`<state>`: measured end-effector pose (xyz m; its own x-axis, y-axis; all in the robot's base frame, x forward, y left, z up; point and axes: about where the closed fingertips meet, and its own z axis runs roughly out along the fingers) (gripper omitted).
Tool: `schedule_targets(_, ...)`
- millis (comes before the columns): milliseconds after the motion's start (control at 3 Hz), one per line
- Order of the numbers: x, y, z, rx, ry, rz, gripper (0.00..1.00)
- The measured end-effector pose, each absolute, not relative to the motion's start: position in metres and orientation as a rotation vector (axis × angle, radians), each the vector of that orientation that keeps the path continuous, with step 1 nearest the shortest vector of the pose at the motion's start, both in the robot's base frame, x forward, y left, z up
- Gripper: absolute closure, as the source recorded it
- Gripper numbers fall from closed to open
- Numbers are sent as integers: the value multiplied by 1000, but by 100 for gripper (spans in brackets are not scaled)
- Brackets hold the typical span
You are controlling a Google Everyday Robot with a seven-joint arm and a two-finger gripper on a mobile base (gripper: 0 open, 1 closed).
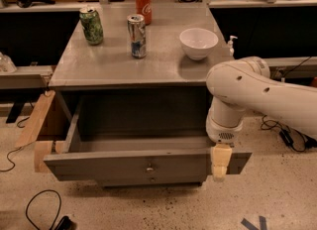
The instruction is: Open top drawer
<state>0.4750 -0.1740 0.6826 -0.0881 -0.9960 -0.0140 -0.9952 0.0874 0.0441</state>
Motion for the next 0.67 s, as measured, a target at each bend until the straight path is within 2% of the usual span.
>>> schedule_targets(333, 474, -171, 711, 2106, -2283, 3, 0)
schedule_targets(667, 483, -163, 773, 2093, -2257, 169, 18)
